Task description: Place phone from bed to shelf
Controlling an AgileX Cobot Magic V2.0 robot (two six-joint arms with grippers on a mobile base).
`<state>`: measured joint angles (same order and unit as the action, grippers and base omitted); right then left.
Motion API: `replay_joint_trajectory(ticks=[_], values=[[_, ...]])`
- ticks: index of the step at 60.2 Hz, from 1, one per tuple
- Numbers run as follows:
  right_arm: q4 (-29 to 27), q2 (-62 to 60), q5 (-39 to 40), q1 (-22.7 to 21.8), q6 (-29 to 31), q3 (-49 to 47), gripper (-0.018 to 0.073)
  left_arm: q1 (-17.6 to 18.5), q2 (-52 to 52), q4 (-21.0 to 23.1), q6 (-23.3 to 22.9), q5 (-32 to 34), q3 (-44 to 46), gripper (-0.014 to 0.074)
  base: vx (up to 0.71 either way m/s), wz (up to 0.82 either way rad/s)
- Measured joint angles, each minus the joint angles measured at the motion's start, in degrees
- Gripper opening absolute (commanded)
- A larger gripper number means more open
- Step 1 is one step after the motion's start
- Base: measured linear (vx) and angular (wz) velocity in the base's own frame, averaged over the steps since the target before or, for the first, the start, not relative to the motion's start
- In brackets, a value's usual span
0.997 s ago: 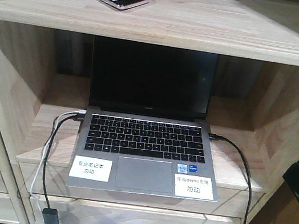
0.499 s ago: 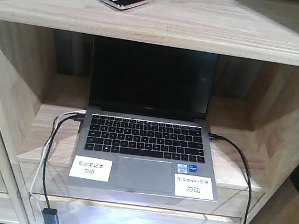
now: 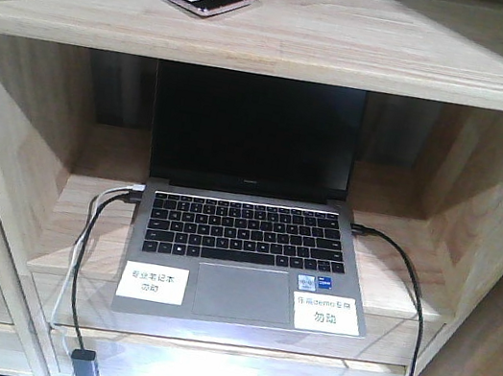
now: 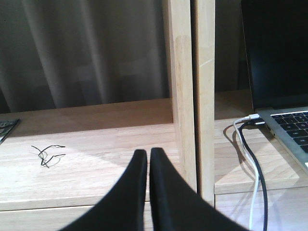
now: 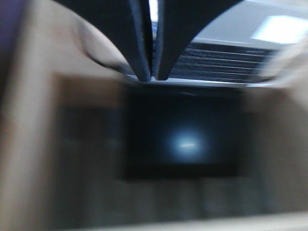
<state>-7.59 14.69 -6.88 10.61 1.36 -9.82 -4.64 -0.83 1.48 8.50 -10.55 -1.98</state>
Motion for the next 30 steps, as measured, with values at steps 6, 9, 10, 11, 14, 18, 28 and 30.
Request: replay_joint_trajectory(ticks=[6,9,10,11,14,18,28,30], values=[[0.06,-3.27,0.06,-3.87,0.83,2.75,-0.0006,0.0,0.0,0.0,0.0,0.0,0.0,0.0001,0.0,0.0],[0.13,-5.34,0.32,-5.59,1.19,4.06,-0.0006,0.0,0.0,0.0,0.0,0.0,0.0,0.0001,0.0,0.0],[0.13,-5.87,0.38,-6.28,1.26,4.65,-0.0006,0.0,0.0,0.0,0.0,0.0,0.0,0.0001,0.0,0.0],[0.19,-6.67,0.44,-6.73,1.39,5.03,-0.0006,0.0,0.0,0.0,0.0,0.0,0.0,0.0001,0.0,0.0],[0.19,-8.5,0.55,-8.44,1.6,6.68,-0.0006,0.0,0.0,0.0,0.0,0.0,0.0,0.0001,0.0,0.0],[0.19,-10.96,0.89,-10.14,1.74,8.6,-0.0006,0.0,0.0,0.0,0.0,0.0,0.0,0.0001,0.0,0.0],[0.77,-15.02,2.35,-12.01,2.34,11.43,-0.0006,0.0,0.0,0.0,0.0,0.0,0.0,0.0001,0.0,0.0],[1.09,-15.18,2.6,-12.01,2.59,11.43,-0.0006,0.0,0.0,0.0,0.0,0.0,0.0,0.0001,0.0,0.0]])
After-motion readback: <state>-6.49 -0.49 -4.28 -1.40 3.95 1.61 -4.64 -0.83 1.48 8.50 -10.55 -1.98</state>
